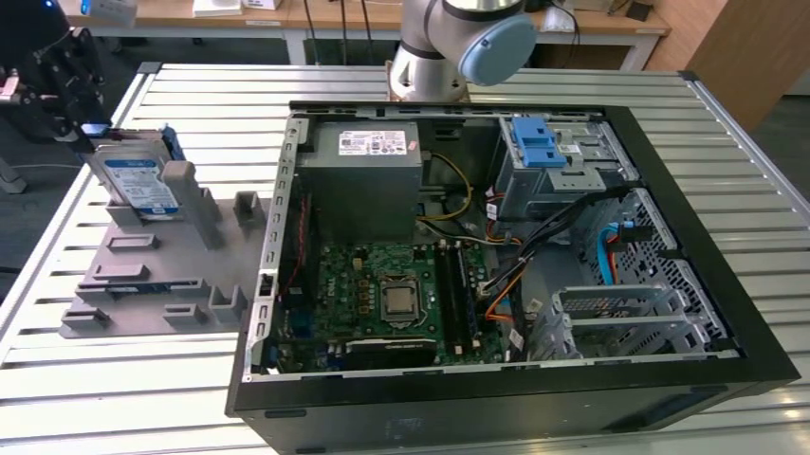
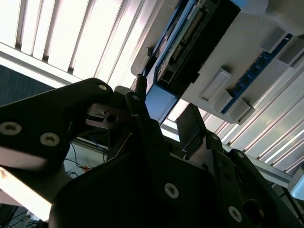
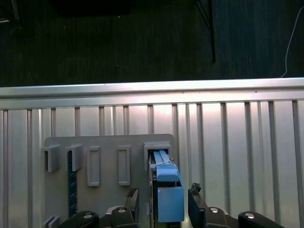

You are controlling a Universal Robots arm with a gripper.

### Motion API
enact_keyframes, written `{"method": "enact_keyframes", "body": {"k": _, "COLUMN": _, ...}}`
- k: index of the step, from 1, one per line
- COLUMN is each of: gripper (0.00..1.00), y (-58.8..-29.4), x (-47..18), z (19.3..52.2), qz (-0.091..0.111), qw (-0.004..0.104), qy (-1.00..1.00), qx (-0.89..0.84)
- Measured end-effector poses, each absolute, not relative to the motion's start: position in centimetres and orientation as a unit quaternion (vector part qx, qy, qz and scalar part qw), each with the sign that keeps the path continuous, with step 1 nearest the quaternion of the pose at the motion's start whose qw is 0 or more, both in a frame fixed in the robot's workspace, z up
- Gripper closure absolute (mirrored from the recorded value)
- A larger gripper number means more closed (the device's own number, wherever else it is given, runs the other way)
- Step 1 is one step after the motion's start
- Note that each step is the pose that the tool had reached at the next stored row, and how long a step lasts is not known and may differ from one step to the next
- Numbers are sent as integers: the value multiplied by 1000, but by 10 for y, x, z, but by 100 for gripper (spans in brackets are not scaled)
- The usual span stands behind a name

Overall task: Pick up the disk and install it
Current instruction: 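Pick up the disk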

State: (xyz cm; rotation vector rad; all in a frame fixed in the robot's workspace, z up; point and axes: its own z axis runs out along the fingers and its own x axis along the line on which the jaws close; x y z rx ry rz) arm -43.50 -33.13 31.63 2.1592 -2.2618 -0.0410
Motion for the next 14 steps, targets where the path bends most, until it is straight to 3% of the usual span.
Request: {"method": "enact_keyframes", "body": {"k": 14, "gripper": 47, "y": -331, "x": -437, "z": 297, "qz": -13, "qw": 7, "qy": -714, "qx": 700}}
